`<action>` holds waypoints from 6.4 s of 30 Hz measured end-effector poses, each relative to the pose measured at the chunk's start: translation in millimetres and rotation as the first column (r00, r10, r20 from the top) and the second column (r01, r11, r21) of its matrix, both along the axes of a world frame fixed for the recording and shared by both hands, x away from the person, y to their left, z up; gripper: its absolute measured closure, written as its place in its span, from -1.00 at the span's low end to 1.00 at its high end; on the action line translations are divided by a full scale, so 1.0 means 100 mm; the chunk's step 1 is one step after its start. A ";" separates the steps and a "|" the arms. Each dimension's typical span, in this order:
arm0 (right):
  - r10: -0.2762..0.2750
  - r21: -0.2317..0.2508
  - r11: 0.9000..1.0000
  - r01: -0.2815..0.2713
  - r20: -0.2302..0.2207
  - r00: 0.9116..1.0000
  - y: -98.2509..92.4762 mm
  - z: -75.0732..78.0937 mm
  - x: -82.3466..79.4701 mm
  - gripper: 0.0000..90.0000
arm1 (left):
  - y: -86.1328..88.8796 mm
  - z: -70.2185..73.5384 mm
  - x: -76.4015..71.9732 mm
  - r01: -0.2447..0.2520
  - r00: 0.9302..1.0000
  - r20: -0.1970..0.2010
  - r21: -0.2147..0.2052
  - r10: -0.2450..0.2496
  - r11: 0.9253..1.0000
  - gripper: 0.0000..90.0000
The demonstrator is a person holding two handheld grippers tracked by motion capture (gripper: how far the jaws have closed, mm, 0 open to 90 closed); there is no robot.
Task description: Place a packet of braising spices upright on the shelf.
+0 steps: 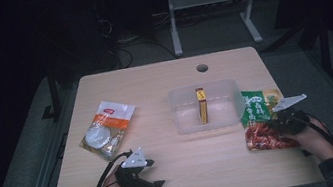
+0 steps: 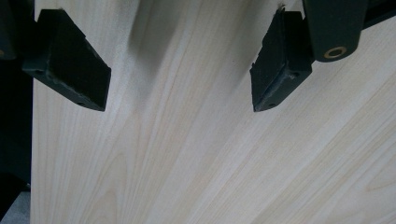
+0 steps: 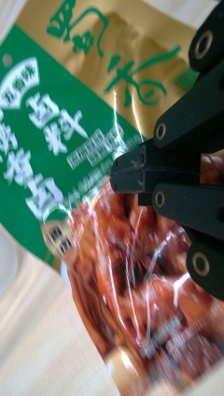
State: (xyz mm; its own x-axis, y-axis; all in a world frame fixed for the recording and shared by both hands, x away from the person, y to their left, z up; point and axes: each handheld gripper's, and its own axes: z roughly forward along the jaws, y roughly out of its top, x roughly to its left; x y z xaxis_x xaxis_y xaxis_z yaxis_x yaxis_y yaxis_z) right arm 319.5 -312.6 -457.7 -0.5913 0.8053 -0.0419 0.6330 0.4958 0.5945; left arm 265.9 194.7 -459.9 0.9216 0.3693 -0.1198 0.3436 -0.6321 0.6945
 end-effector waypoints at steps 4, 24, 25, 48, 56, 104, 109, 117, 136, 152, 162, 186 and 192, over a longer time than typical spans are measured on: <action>0.058 0.040 0.998 -0.057 -0.029 0.998 0.09 0.00 -0.13 1.00 | -0.01 0.00 0.00 0.005 1.000 -0.001 0.004 -0.005 1.000 -0.57; -0.049 -0.086 0.995 0.046 -0.030 0.998 -0.37 0.02 -0.05 1.00 | -0.02 -0.01 0.00 0.011 1.000 -0.004 0.007 -0.011 1.000 -0.57; -0.035 -0.095 0.995 0.032 -0.034 0.999 -0.34 0.02 -0.06 1.00 | -0.02 -0.01 0.00 0.012 1.000 -0.005 0.008 -0.012 1.000 -0.57; -0.025 -0.004 1.000 0.025 0.047 0.999 -0.21 0.16 0.27 1.00 | -0.03 -0.03 0.01 0.013 1.000 -0.017 0.008 -0.013 1.000 -0.57; -0.197 0.023 0.980 0.195 0.110 0.974 -0.29 0.13 0.81 1.00 | -0.03 -0.04 0.01 0.010 1.000 -0.020 0.006 -0.010 1.000 -0.57; -0.045 -0.095 0.995 0.043 -0.021 0.999 -0.15 0.01 0.27 1.00 | -0.06 -0.04 -0.02 0.021 0.999 -0.025 0.005 -0.021 1.000 -0.57; 0.006 -0.074 0.997 -0.009 -0.042 0.999 -0.08 0.02 0.10 1.00 | -0.06 -0.03 -0.02 0.022 0.999 -0.023 0.006 -0.022 1.000 -0.57; 0.061 -0.070 0.995 -0.064 -0.046 0.997 0.00 0.02 -0.06 1.00 | -0.07 -0.03 -0.02 0.025 0.999 -0.022 0.007 -0.024 1.000 -0.57; 0.272 -0.024 0.961 -0.274 -0.071 0.960 0.53 0.03 -0.30 1.00 | -0.05 -0.01 -0.01 0.012 1.000 -0.018 -0.017 -0.012 1.000 -0.58; 0.458 -0.059 0.886 -0.461 -0.053 0.887 1.16 0.04 -0.40 1.00 | -0.03 0.08 0.00 -0.026 1.000 0.000 -0.055 0.026 0.998 -0.64; 0.543 -0.066 0.837 -0.544 -0.037 0.839 1.52 0.04 -0.45 1.00 | -0.05 0.09 0.00 -0.021 1.000 0.015 -0.046 0.022 0.999 -0.69; 0.328 0.125 0.935 -0.333 0.057 0.943 1.28 0.11 -0.53 -0.03 | -0.34 0.02 0.11 0.002 0.999 0.037 -0.002 -0.002 1.000 -0.68; 0.234 0.190 0.951 -0.245 0.078 0.969 1.06 0.08 -0.64 -0.27 | -0.47 -0.03 0.20 0.021 0.999 0.028 0.034 -0.022 0.999 -0.68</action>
State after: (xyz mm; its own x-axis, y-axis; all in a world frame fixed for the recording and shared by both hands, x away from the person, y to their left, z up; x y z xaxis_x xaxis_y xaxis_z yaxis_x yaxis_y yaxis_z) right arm 255.9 -206.9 -450.0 -0.7692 0.6356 0.0660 0.4744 0.4987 0.7254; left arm 285.6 148.0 -462.6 0.9323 0.3523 -0.0816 0.3100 -0.6622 0.6822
